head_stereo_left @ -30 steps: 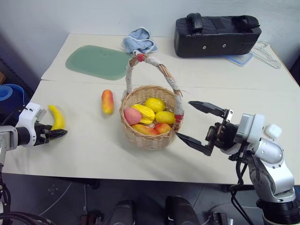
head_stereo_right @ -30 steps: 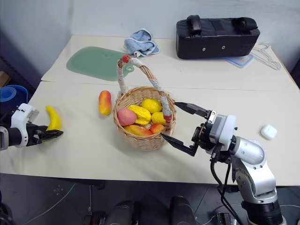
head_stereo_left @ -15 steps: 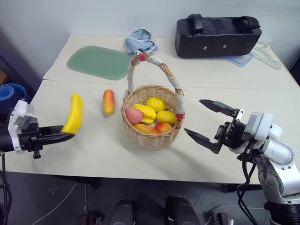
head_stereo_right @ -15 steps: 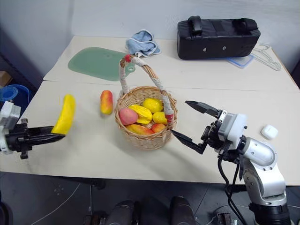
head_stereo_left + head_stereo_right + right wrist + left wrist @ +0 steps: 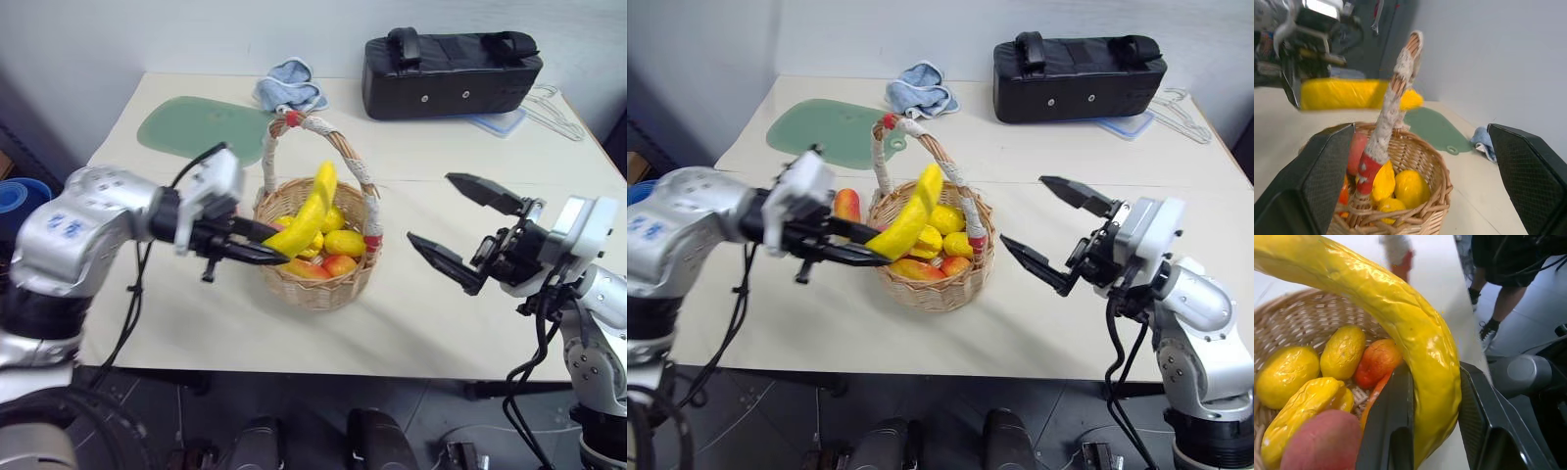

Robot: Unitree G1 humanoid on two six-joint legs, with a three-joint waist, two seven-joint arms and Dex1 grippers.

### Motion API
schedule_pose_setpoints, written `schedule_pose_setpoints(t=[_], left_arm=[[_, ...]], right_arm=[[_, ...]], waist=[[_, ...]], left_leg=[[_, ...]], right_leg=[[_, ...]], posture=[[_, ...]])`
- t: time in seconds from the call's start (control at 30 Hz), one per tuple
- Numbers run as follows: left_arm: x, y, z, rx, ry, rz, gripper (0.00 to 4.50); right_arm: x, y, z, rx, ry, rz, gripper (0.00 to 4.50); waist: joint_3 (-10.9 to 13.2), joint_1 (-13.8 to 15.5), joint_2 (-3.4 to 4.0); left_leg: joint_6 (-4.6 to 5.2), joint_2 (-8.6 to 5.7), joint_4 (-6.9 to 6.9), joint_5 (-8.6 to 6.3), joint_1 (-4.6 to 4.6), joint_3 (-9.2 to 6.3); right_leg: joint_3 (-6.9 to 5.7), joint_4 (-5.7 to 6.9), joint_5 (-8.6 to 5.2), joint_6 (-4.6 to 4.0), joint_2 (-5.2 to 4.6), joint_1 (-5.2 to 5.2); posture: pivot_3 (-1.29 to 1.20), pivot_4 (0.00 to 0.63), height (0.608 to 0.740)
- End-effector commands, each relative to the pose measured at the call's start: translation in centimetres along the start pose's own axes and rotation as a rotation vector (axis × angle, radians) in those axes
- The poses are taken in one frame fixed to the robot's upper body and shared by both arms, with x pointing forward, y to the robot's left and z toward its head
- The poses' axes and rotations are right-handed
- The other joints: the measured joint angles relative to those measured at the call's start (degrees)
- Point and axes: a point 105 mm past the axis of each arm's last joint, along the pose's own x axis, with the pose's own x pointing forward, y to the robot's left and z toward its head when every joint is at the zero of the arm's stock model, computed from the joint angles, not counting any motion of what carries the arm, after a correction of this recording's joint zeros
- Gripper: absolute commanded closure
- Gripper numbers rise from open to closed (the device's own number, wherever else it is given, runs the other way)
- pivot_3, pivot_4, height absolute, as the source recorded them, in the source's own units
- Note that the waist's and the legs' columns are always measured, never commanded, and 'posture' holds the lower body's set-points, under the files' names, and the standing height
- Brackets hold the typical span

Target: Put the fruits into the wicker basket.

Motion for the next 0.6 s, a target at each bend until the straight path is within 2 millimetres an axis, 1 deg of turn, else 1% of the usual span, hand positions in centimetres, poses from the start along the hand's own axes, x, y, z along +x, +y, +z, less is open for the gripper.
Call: schedule_pose_setpoints(t=[0.03,0.1,0.2,0.27,0.3,0.33,0.4,0.47,0.5,0.53,0.6], left_arm=[[0.2,1.6,0.6,-0.003,0.020,0.049,3.67],[0.2,2.7,0.9,0.000,0.013,0.087,2.95],[-0.4,3.0,1.0,0.021,-0.004,0.100,2.19],[-1.3,2.5,1.3,0.062,-0.042,0.085,1.58],[-1.9,2.1,1.2,0.087,-0.053,0.074,1.23],[-2.7,1.6,0.9,0.103,-0.060,0.061,0.99],[-4.3,0.7,0.1,0.112,-0.068,0.054,0.99],[-6.3,-0.3,-0.8,0.083,-0.095,0.069,0.99],[-6.9,-0.7,-1.1,0.072,-0.105,0.077,0.99],[-8.1,-0.9,-2.0,0.031,-0.124,0.130,0.99],[-11.0,-1.1,-4.6,-0.058,-0.156,0.300,0.99]], right_arm=[[0.2,0.5,2.0,-0.030,-0.041,-0.016,0.00],[-0.1,0.9,1.9,-0.026,-0.029,-0.028,0.00],[-0.3,1.2,1.8,-0.019,-0.015,-0.038,0.00],[-0.2,1.3,1.7,-0.014,-0.010,-0.039,0.00],[-0.2,1.4,1.6,-0.010,-0.009,-0.037,0.00],[-0.2,1.5,1.6,-0.004,-0.008,-0.029,0.00],[-0.1,1.8,1.4,0.003,-0.007,-0.004,0.00],[-0.1,2.2,1.3,0.014,-0.009,0.039,0.00],[-0.1,2.3,1.2,0.019,-0.010,0.053,0.00],[0.0,2.6,1.0,0.022,-0.013,0.086,0.00],[0.3,3.2,1.0,0.029,-0.038,0.150,0.00]], waist=[[0.00,0.04,0.00],[0.01,0.20,-0.02],[0.02,0.12,-0.03],[0.03,0.01,-0.04],[0.02,-0.09,-0.04],[0.02,-0.25,-0.04],[0.03,-0.44,-0.04],[0.03,-0.31,-0.03],[0.03,-0.22,-0.03],[0.03,-0.17,-0.03],[0.03,-0.33,-0.03]], left_leg=[[0.01,0.01,0.00,0.00,-0.01,0.00],[0.02,0.01,0.00,-0.01,-0.05,0.00],[0.02,0.01,0.00,-0.01,-0.08,0.00],[0.02,0.01,0.04,-0.01,-0.09,-0.01],[0.02,0.01,0.06,-0.01,-0.09,-0.03],[0.02,0.03,0.08,-0.01,-0.07,-0.03],[0.01,0.05,0.07,-0.01,0.02,-0.02],[0.01,0.07,0.07,0.00,0.03,-0.04],[0.01,0.07,0.08,-0.01,0.03,-0.05],[0.01,0.07,0.08,-0.01,0.02,-0.05],[0.07,0.08,0.09,-0.04,0.01,-0.05]], right_leg=[[-0.01,0.00,0.00,0.01,0.00,-0.01],[-0.09,0.01,0.01,0.03,0.01,-0.01],[-0.11,0.00,0.01,0.03,0.01,0.00],[-0.08,-0.03,0.01,0.03,0.00,0.00],[-0.07,-0.02,0.01,0.03,0.00,0.00],[-0.04,-0.02,0.01,0.03,0.00,-0.01],[0.01,0.02,0.01,0.02,0.01,0.00],[0.00,0.04,0.01,0.01,0.02,0.00],[0.01,0.04,0.01,0.01,0.02,0.00],[0.02,0.02,0.01,0.01,0.02,0.01],[0.03,-0.01,0.01,0.01,-0.01,0.02]], posture=[[0.00,0.150,0.740],[0.00,0.150,0.740],[0.00,0.150,0.740],[0.00,0.150,0.740],[0.00,0.150,0.740],[0.00,0.150,0.740],[0.00,0.150,0.740],[0.00,0.150,0.740],[0.00,0.150,0.740],[0.00,0.150,0.740],[0.00,0.150,0.740]])
